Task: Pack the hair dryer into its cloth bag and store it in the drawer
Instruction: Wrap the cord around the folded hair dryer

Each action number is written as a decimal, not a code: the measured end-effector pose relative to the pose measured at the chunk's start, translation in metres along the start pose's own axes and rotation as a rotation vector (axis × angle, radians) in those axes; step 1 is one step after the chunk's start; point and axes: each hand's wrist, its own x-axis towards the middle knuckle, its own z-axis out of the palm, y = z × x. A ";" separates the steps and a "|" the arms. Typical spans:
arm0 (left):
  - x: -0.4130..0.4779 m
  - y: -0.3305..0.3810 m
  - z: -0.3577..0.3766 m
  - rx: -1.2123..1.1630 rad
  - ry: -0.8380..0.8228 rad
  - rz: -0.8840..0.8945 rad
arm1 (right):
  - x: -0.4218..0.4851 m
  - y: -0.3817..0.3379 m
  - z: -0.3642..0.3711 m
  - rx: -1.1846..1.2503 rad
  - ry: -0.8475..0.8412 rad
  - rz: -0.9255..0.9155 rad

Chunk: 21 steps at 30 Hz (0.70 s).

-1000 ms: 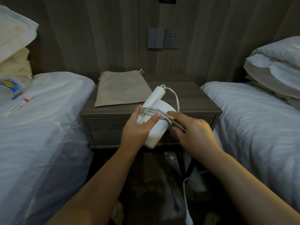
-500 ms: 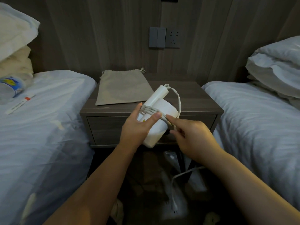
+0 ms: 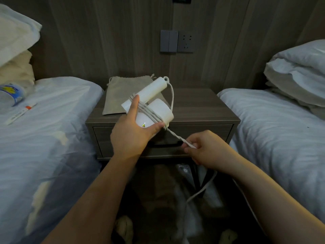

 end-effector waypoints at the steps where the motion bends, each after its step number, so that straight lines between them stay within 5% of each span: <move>1: 0.000 -0.002 0.000 0.048 -0.005 0.022 | -0.001 -0.002 -0.002 -0.028 0.003 -0.032; 6: 0.001 0.001 -0.004 0.185 -0.119 0.175 | -0.012 0.000 -0.016 -0.213 0.024 -0.206; 10: -0.005 0.007 -0.001 0.282 -0.355 0.340 | -0.014 0.003 -0.022 -0.328 0.383 -0.413; 14: -0.017 0.012 0.009 0.320 -0.408 0.498 | -0.013 0.006 -0.021 -0.354 0.605 -0.204; 17: -0.020 0.009 0.014 0.333 -0.385 0.595 | -0.008 0.007 -0.028 -0.188 0.514 -0.019; 21: -0.020 0.004 0.017 0.327 -0.341 0.682 | -0.011 0.018 -0.049 0.373 0.114 -0.113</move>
